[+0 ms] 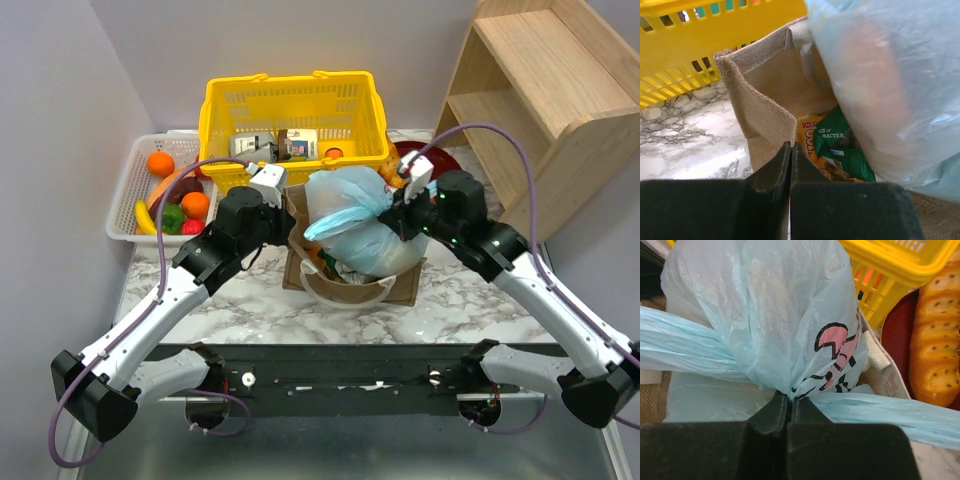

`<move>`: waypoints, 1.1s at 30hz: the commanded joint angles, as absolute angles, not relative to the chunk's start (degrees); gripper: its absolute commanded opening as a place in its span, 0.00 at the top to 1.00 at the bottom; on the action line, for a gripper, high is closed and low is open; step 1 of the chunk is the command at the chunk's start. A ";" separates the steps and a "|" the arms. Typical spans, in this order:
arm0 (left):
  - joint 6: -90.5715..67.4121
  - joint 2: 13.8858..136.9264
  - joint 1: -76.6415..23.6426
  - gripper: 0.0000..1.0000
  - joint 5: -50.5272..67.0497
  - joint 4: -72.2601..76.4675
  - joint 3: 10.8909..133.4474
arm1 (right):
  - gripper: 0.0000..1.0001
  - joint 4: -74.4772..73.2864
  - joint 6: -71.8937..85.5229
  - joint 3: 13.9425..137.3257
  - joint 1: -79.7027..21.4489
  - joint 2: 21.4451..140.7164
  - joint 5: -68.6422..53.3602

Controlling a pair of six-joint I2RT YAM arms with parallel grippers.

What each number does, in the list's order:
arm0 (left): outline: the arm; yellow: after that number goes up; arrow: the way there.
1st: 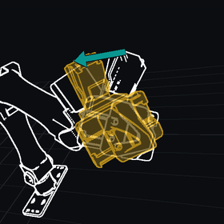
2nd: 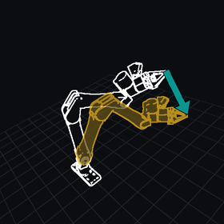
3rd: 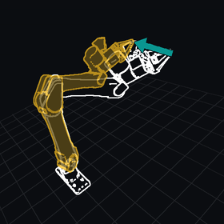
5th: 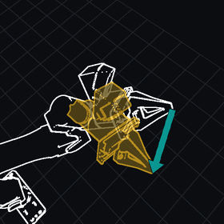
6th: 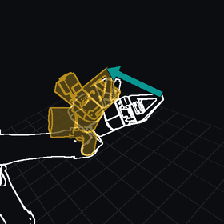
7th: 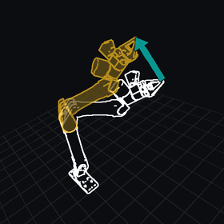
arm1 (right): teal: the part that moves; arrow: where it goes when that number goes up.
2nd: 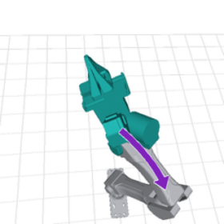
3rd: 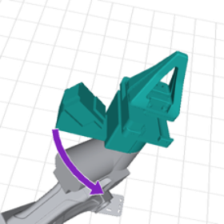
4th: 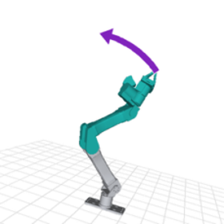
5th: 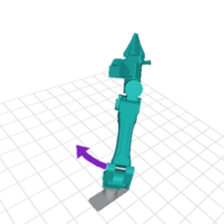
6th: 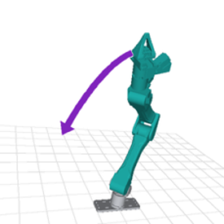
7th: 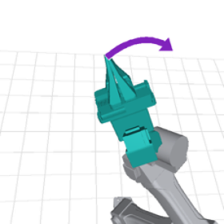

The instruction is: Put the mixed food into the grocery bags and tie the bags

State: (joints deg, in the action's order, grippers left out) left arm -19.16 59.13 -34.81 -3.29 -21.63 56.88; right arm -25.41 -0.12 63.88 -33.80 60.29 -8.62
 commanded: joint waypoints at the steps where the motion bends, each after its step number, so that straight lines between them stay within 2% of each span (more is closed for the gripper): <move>1: -14.77 58.62 -33.84 0.94 -2.90 -19.60 57.48 | 0.99 -29.53 -3.42 66.43 -40.66 69.15 -6.24; 8: -12.31 57.13 -33.66 0.94 -2.20 -20.57 58.71 | 0.99 -30.76 -1.94 72.32 -48.78 87.69 -15.29; 13: -11.43 56.60 -33.49 0.94 -1.84 -20.39 59.33 | 0.99 -34.79 -0.09 71.55 -48.78 96.41 -6.43; 18: -10.46 56.16 -33.14 0.94 -3.43 -20.57 59.41 | 0.99 -37.17 2.11 66.98 -47.99 92.38 2.43; 21: -10.55 55.81 -32.96 0.94 -3.16 -20.04 58.89 | 0.99 -38.67 2.55 66.53 -47.46 89.30 3.95; 24: -10.46 55.81 -32.87 0.93 -2.20 -19.51 58.54 | 0.99 -39.55 2.11 68.55 -47.46 87.98 0.55; 25: -10.46 55.81 -32.87 0.88 -2.02 -19.60 58.71 | 0.97 -39.55 1.76 70.64 -47.55 87.72 -1.47; 26: -10.28 55.90 -32.87 0.79 -1.76 -19.69 59.15 | 0.71 -39.46 1.76 71.71 -47.46 87.45 -2.80; 27: -10.37 55.99 -32.87 0.64 -2.54 -20.12 59.59 | 0.52 -39.38 1.67 73.02 -47.46 86.58 -5.42; 28: -10.20 56.16 -32.70 0.33 -3.16 -20.56 60.11 | 0.38 -38.94 1.15 74.26 -47.55 86.05 -6.67; 29: -9.85 56.51 -32.70 0.19 -3.77 -21.09 61.16 | 0.27 -38.85 1.14 76.53 -47.46 85.35 -7.38; 31: -9.15 56.51 -32.43 0.01 -6.22 -22.67 62.13 | 0.18 -38.41 0.62 78.39 -47.46 82.98 -9.22; 32: -8.97 56.17 -32.08 0.01 -6.76 -22.68 62.40 | 0.17 -38.23 0.53 79.36 -47.46 82.10 -9.75; 33: -8.79 55.73 -31.82 0.01 -6.94 -22.24 62.40 | 0.09 -37.97 -1.21 80.41 -47.46 81.22 -10.19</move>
State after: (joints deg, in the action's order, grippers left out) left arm -10.55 57.41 -32.88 -3.11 -23.24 59.68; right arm -32.21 1.39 76.23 -47.88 85.32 -6.00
